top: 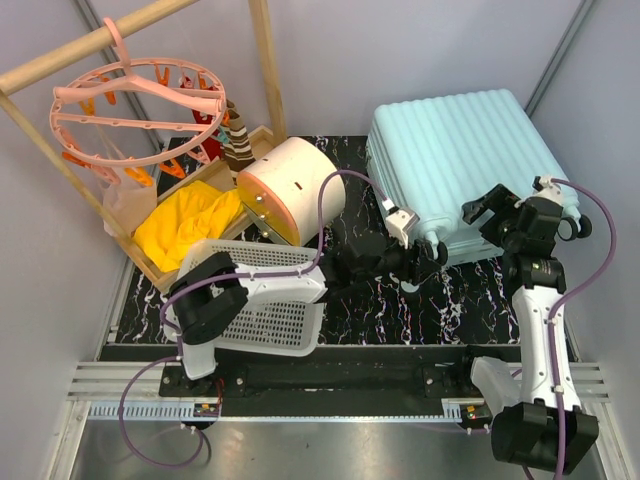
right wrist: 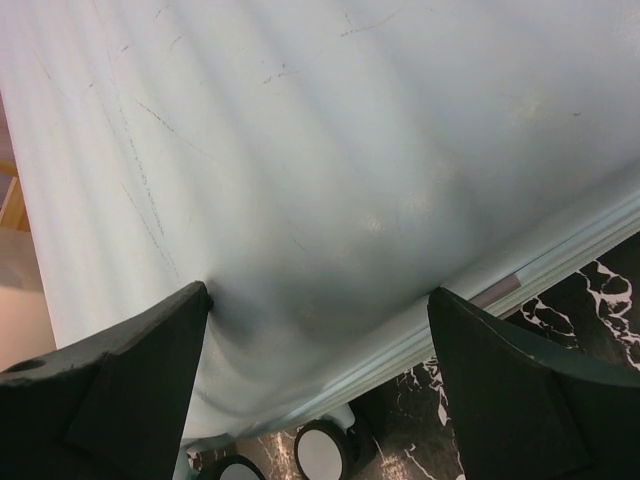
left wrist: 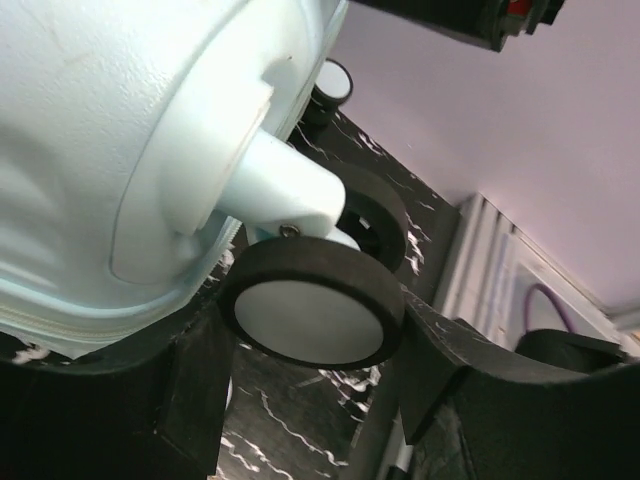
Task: Open, take out, and arrange the luggage
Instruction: Adjust the luggage at the center of the board.
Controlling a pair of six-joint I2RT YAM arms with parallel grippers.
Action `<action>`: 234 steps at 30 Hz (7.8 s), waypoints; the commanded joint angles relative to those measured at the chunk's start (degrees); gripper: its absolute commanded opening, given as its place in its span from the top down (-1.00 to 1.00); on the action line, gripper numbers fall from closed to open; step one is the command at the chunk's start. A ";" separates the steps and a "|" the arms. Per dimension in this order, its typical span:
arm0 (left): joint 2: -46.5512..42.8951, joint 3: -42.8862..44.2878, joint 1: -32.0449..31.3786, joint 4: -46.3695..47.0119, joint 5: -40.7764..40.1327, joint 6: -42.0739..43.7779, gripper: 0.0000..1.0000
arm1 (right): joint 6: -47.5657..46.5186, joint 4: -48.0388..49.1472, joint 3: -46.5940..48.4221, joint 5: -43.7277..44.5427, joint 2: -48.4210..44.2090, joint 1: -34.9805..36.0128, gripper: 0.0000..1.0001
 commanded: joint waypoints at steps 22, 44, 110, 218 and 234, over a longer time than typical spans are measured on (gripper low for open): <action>1.64 4.96 -8.79 9.67 6.50 9.06 1.00 | -3.86 -0.12 -4.02 -0.37 7.07 7.30 -0.75; -22.33 -5.75 -3.35 -5.24 2.13 15.74 -0.93 | -6.67 -21.83 7.32 2.12 -13.95 7.38 -0.96; -40.71 -20.34 24.26 -17.14 6.96 5.46 -0.98 | -5.52 -14.91 7.68 31.46 -3.23 5.45 0.39; -51.35 -14.54 40.08 -41.92 9.16 19.08 -0.98 | -9.48 67.01 -3.05 44.39 46.51 45.61 0.17; -51.17 -14.63 40.08 -41.83 9.42 18.82 -0.98 | -5.53 60.51 -1.90 49.31 45.20 44.56 1.00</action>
